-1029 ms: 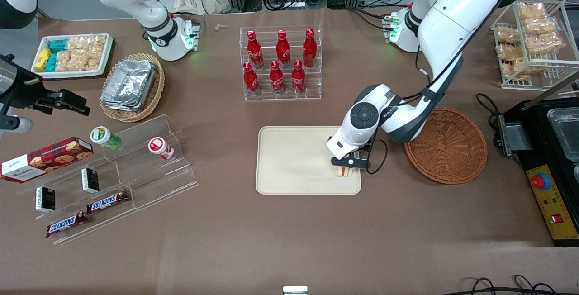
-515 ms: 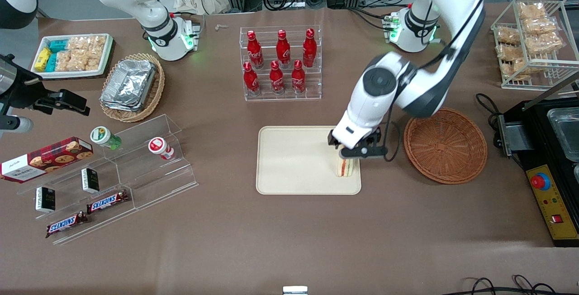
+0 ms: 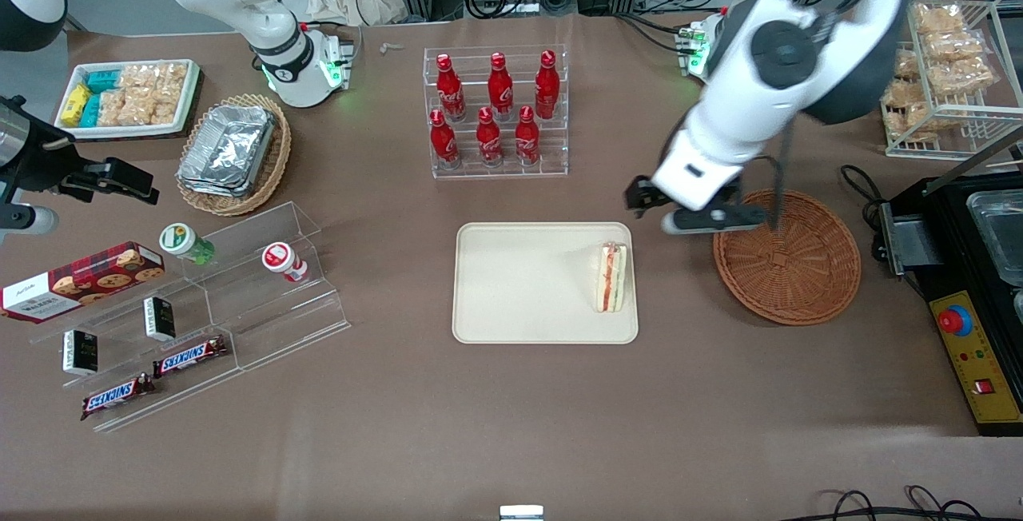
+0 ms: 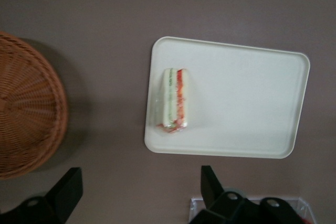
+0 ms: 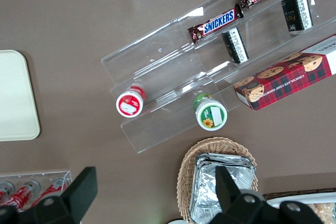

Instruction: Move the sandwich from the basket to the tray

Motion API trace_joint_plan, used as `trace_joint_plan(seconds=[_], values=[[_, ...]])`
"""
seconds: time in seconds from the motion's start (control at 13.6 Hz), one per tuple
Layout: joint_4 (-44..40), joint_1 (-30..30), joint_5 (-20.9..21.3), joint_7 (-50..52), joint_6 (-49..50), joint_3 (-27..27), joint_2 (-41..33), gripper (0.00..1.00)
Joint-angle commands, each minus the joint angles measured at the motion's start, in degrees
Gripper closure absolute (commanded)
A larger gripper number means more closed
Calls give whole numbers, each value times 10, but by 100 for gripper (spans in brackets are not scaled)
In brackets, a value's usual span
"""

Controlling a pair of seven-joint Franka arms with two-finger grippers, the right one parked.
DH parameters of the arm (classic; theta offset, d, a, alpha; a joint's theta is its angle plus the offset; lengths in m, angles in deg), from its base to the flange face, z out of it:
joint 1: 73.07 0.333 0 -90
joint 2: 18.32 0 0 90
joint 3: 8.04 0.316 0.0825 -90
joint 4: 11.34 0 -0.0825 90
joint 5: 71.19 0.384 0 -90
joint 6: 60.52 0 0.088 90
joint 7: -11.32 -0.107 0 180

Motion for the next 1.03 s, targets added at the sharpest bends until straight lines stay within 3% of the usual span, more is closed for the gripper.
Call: trace_joint_plan(seconds=[0.0, 0.37, 0.59, 0.96], values=[[1, -4, -31, -85, 64, 65, -50, 0], [2, -9, -22, -128, 108, 156, -109, 0], [-23, -4, 6, -136, 108, 153, -97, 0], [-96, -1, 6, -133, 117, 149, -43, 0]])
